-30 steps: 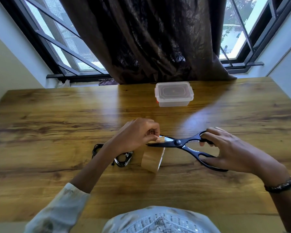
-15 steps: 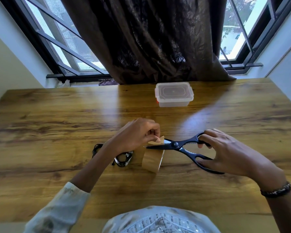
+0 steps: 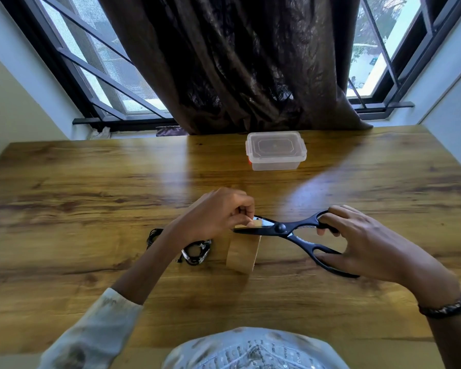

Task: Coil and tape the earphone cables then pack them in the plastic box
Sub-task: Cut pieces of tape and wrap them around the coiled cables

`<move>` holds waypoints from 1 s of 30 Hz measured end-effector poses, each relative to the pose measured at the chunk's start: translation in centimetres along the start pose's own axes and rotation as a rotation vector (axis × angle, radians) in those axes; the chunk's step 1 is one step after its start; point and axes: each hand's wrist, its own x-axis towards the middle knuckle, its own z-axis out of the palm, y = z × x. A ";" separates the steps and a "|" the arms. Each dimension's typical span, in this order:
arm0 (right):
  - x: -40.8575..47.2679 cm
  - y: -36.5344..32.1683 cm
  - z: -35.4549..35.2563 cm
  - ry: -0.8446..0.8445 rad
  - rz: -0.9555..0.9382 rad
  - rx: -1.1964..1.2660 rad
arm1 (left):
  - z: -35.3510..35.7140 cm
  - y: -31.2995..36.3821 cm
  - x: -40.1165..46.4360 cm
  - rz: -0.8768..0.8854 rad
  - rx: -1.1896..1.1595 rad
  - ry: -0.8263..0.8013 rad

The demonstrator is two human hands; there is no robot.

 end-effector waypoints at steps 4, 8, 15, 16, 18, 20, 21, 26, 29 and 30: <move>-0.1 -0.3 -0.1 0.010 0.020 -0.017 | -0.1 0.1 -0.1 0.006 -0.003 -0.001; -0.1 -0.6 -0.2 0.019 0.026 -0.031 | -0.1 0.0 0.0 0.017 0.010 0.001; -0.4 -1.0 -0.2 0.057 0.031 -0.034 | 0.0 -0.2 0.0 0.022 0.003 0.008; -0.4 -1.1 -0.3 0.062 0.035 -0.034 | -0.1 -0.2 0.0 0.023 0.001 0.007; -0.4 -1.2 -0.4 0.073 0.037 -0.031 | -0.1 -0.1 0.0 0.027 -0.004 0.004; -0.4 -1.3 -0.6 0.082 0.037 -0.030 | -0.1 -0.1 0.1 0.031 -0.013 0.006; -0.4 -1.3 -0.7 0.087 0.034 -0.032 | -0.1 -0.2 0.1 0.032 -0.016 0.010; -0.5 -1.2 -0.8 0.088 0.057 -0.059 | 0.0 -0.5 0.4 0.030 0.038 0.024; -0.6 -1.1 -0.8 0.075 0.070 -0.060 | 0.1 -0.6 0.6 0.035 0.021 0.022; -0.7 -1.1 -0.9 0.066 0.078 -0.068 | 0.1 -0.7 0.6 0.032 0.008 0.020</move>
